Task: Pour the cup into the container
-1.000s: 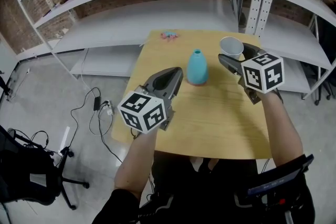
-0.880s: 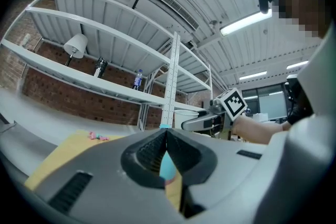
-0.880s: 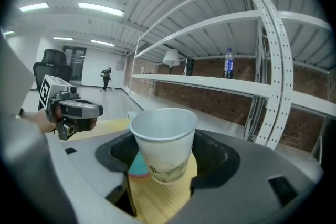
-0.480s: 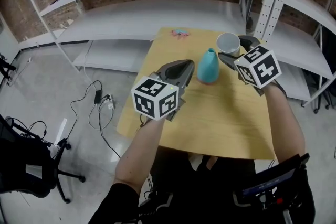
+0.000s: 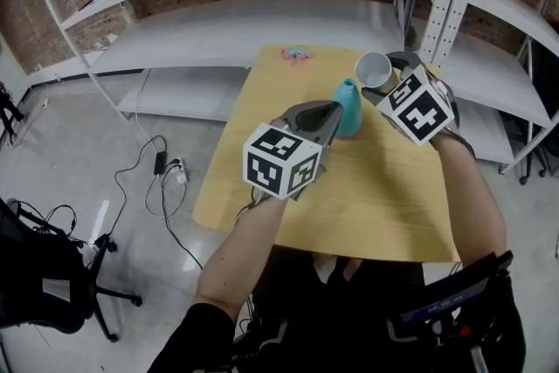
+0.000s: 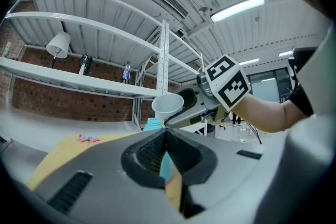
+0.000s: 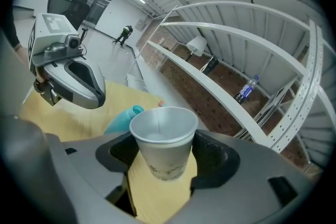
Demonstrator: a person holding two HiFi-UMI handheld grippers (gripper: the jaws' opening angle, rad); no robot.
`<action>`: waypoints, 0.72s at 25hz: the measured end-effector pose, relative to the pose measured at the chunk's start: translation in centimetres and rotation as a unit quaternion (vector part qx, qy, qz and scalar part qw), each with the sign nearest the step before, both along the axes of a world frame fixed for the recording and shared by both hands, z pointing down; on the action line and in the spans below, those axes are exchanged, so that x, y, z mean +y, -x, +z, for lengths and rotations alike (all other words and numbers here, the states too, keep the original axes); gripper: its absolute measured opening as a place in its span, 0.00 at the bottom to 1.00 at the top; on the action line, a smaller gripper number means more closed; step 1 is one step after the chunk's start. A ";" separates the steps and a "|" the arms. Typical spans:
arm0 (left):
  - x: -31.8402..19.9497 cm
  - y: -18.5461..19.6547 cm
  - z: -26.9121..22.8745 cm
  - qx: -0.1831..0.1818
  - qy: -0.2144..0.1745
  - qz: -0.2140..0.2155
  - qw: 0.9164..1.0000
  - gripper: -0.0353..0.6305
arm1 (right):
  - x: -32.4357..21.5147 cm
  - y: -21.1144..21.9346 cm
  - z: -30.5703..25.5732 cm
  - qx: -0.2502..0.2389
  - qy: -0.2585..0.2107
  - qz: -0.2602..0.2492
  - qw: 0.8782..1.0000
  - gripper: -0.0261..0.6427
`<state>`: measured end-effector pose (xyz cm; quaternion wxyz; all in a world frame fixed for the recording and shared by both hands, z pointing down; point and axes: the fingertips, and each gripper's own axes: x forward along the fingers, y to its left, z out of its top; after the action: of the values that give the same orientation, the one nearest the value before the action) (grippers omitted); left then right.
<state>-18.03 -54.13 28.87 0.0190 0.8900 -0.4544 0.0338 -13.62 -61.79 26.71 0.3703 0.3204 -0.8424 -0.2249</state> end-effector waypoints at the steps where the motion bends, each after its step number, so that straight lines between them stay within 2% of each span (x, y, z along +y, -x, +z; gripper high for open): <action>1: 0.0 -0.2 0.2 -0.001 0.002 0.002 1.000 0.05 | -0.1 0.1 0.1 0.006 -0.004 -0.001 1.000 0.51; 11: 0.6 -0.9 1.2 0.013 0.013 0.017 1.000 0.05 | -0.7 0.6 0.3 0.088 -0.058 0.003 0.994 0.51; 18: 0.7 -1.2 1.7 0.013 0.015 0.022 1.000 0.05 | -1.0 0.7 0.2 0.123 -0.083 0.010 0.989 0.51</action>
<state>-16.83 -53.46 30.56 0.0369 0.8998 -0.4338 0.0296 -14.35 -62.77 26.93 0.4452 0.3281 -0.7661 -0.3275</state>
